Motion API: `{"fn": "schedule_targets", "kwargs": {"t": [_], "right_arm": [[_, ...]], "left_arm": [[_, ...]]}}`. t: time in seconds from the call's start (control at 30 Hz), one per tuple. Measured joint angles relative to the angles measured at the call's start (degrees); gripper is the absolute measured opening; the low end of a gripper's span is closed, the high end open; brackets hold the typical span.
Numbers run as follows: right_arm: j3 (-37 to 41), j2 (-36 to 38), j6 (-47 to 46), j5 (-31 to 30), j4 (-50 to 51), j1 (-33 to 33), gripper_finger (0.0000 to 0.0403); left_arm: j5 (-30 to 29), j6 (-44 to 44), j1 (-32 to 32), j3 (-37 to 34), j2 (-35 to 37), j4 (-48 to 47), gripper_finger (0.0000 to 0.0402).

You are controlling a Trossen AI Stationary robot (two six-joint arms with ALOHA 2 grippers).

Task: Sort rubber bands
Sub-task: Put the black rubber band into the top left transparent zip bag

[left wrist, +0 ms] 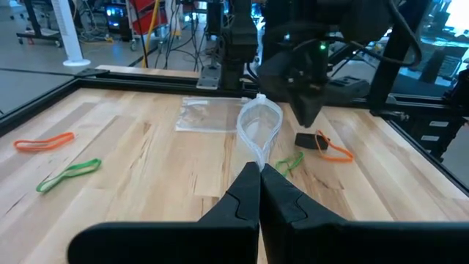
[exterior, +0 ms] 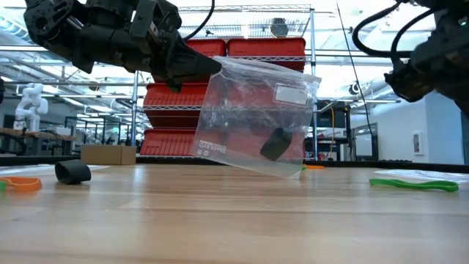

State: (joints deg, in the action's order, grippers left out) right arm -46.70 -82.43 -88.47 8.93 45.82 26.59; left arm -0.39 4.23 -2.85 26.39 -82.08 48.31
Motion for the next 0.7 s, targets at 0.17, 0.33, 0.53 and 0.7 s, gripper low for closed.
{"fn": "schedule_targets", "kwargs": {"t": [0.17, 0.33, 0.53, 0.7], "right_arm": [[1.1, 0.0, -2.5, 0.0, -1.5, 0.0, 0.0107], [4.6, 0.0, -5.2, 0.3, -8.8, 0.0, 0.0152], [8.8, 0.0, -9.8, 0.5, -12.3, 0.0, 0.0154], [9.3, 0.0, -7.8, 1.0, -12.9, 0.0, 0.0095]], "left_arm": [[0.0, 0.0, 0.0, 0.0, 0.0, 0.0, 0.0000], [0.0, 0.0, 0.0, 0.0, 0.0, -0.1, 0.0000], [0.0, 0.0, 0.0, 0.0, 0.0, -0.8, 0.0000], [0.0, 0.0, 0.0, 0.0, 0.0, -0.8, 0.0000]]}}
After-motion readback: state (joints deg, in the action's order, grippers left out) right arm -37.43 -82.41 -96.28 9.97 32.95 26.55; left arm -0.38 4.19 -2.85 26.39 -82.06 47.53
